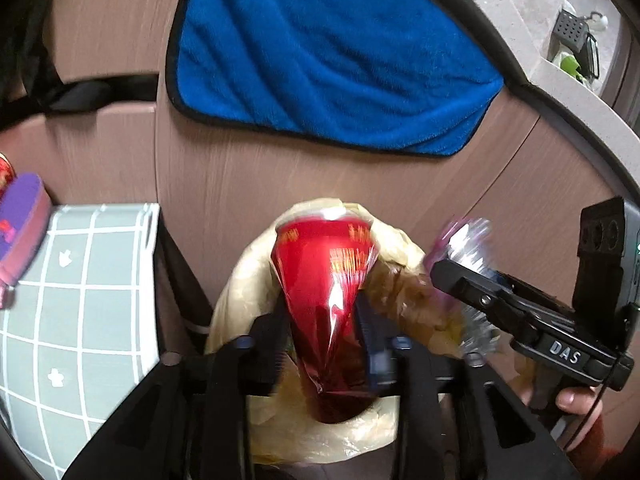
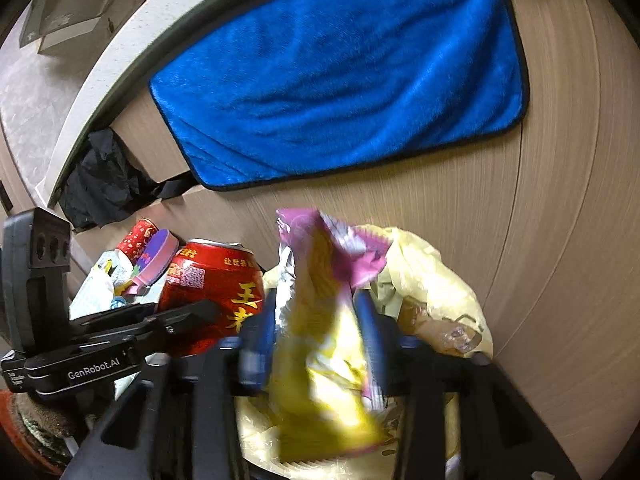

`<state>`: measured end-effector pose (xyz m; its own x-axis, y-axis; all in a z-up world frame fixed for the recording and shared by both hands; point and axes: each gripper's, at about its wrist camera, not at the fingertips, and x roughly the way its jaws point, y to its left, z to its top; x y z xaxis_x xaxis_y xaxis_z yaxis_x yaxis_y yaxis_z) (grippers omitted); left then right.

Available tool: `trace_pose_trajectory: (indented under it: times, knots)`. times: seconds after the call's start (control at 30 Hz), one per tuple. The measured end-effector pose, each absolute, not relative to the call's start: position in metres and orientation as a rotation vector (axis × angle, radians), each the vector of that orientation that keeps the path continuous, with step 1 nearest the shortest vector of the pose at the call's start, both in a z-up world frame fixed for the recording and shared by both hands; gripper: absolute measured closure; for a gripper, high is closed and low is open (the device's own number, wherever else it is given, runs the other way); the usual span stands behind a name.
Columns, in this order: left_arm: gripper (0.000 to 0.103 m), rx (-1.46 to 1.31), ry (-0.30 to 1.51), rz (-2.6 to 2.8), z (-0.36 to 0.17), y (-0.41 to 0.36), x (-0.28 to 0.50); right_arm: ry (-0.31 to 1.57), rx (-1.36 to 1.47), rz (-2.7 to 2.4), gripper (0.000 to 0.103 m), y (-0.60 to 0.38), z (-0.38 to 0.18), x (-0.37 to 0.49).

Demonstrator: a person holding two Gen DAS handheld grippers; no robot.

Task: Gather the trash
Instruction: 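Open both tools to drop the can and wrapper into the bin, then move both tools back over the table toward the remaining trash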

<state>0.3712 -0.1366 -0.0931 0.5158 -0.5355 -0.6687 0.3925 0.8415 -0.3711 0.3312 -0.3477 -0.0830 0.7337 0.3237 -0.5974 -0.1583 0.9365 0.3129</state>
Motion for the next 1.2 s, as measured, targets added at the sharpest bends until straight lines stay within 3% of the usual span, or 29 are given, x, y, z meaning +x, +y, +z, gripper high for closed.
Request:
trace_pose_trajectory:
  times: [0.03,0.1,0.53,0.87,1.2]
  knots:
    - [0.048,-0.193,0.867,-0.561,-0.093,-0.134,0.372,0.698,0.254,0.261,0.043,-0.348,-0.084,0.331]
    - [0.046,-0.225,0.871,-0.564,-0.090,-0.127,0.374,0.695,0.261,0.259,0.043,-0.350,-0.085,0.329]
    - [0.046,-0.258,0.785,-0.367,-0.055,-0.035,0.341,0.628,0.248,0.268,0.042,-0.329,-0.051,0.304]
    - [0.046,-0.393,0.720,-0.044,-0.057,0.145,0.314,0.524,0.155,0.427,0.041,-0.229,-0.015,0.295]
    - [0.042,-0.602,0.685,0.259,-0.087,0.316,0.365,0.620,0.099,0.554,0.041,-0.116,-0.039,0.322]
